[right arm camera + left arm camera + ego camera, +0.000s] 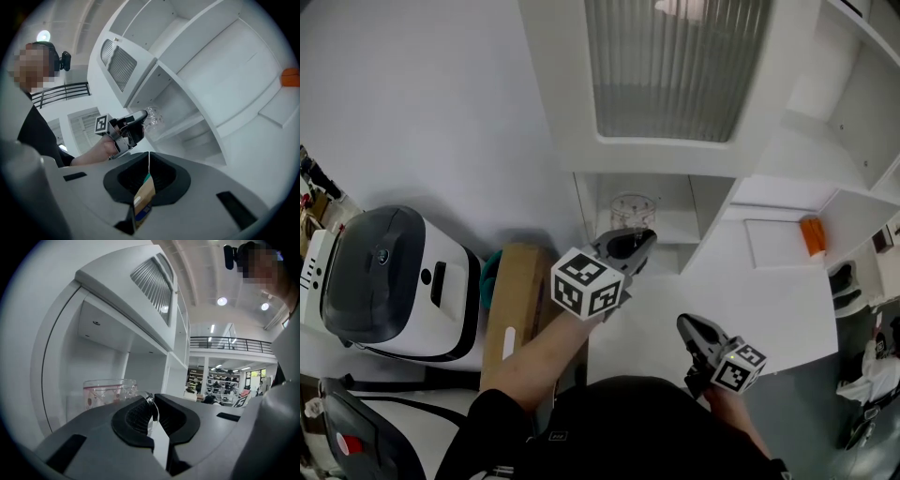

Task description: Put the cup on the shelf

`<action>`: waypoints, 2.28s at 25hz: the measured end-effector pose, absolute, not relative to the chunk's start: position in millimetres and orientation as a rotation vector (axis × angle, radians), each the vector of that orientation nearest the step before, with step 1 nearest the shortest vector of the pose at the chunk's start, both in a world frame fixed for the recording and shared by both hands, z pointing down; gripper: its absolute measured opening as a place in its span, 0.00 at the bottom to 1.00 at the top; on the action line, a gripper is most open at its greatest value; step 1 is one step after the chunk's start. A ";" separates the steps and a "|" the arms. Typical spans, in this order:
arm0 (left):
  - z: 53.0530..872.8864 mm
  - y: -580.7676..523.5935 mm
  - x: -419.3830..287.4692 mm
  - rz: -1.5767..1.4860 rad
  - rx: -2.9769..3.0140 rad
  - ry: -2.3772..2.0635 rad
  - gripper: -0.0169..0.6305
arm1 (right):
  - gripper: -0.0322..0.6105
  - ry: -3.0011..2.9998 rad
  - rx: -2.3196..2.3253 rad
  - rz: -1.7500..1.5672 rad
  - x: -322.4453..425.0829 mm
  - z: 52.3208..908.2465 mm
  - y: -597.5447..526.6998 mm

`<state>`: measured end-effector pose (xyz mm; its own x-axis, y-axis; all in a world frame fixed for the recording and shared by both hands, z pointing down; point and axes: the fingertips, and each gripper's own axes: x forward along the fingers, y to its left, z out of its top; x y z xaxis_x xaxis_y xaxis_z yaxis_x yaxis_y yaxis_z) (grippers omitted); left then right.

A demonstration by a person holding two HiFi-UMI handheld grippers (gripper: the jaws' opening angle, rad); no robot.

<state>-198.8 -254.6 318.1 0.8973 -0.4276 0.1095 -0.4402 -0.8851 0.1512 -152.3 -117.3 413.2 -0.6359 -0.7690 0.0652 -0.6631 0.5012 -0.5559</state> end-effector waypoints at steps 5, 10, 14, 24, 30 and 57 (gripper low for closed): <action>326.3 -266.4 -200.0 0.086 2.882 -0.686 0.06 | 0.08 2.563 -1.262 -0.825 -145.6 414.3 -124.2; 336.2 -275.1 -204.9 0.086 2.868 -0.716 0.06 | 0.08 2.586 -1.259 -0.835 -147.5 414.4 -133.0; 348.3 -279.0 -210.0 0.111 2.863 -0.730 0.06 | 0.08 2.608 -1.238 -0.833 -153.3 413.4 -140.4; 359.5 -294.5 -221.7 0.140 2.832 -0.788 0.06 | 0.08 2.632 -1.221 -0.865 -163.8 418.6 -142.0; 374.0 -301.7 -220.8 0.203 2.752 -0.829 0.06 | 0.08 2.620 -1.240 -0.860 -159.5 418.2 -140.2; 388.4 -304.6 -238.1 0.230 2.684 -0.960 0.15 | 0.08 2.633 -1.224 -0.887 -162.9 422.3 -134.8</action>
<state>-238.1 -304.6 388.4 0.7665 -0.5952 0.2413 -0.6399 -0.7397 0.2083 -162.9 -134.8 422.3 -0.6702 -0.7282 0.1435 -0.6667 0.5057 -0.5476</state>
